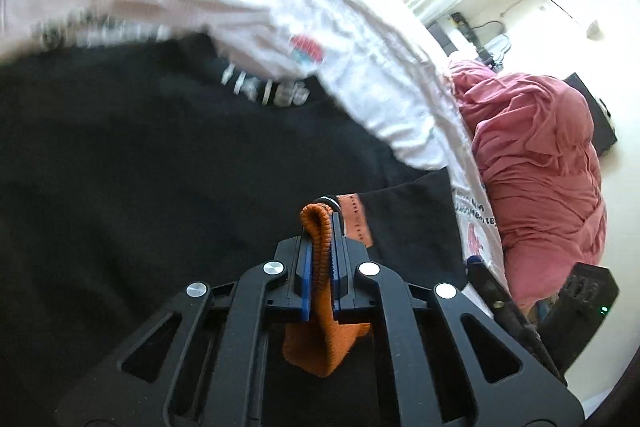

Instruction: Fold small clothes

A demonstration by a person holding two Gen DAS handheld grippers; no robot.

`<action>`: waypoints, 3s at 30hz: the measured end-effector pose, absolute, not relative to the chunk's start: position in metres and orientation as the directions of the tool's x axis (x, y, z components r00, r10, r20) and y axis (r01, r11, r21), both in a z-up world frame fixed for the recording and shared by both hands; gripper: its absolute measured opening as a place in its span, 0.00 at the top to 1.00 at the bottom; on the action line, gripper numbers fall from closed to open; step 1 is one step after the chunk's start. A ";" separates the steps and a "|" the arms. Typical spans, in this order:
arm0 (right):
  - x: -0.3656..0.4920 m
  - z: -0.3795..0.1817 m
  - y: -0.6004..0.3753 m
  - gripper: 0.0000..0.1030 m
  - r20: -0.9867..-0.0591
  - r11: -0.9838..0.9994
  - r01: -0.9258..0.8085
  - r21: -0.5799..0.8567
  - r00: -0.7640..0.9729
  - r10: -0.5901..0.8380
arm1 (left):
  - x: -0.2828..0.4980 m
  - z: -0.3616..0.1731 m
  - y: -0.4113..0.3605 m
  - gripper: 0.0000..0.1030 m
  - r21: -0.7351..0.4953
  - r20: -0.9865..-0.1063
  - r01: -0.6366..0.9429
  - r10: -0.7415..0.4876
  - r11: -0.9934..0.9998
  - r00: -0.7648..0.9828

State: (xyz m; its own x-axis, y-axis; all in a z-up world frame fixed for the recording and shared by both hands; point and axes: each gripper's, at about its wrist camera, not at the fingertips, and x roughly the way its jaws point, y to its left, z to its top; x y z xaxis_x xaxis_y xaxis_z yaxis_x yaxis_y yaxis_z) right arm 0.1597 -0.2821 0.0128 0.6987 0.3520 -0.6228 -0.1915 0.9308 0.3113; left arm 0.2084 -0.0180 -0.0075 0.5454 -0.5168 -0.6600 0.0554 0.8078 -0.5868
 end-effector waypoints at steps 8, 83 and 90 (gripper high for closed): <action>0.159 0.014 -0.277 0.44 -0.621 0.931 -0.205 0.302 0.699 0.356 | 0.188 0.054 0.023 0.99 -0.575 -0.554 0.091 -0.469 0.813 0.688; 0.172 0.007 -0.192 0.04 -0.708 0.921 -0.354 0.162 0.609 0.358 | 0.130 0.007 0.099 0.09 -0.339 -0.727 -0.177 -0.138 0.924 0.673; 0.165 0.019 -0.179 0.04 -0.686 0.911 -0.382 0.158 0.621 0.379 | 0.118 0.009 0.118 0.09 -0.340 -0.732 -0.231 -0.102 0.912 0.674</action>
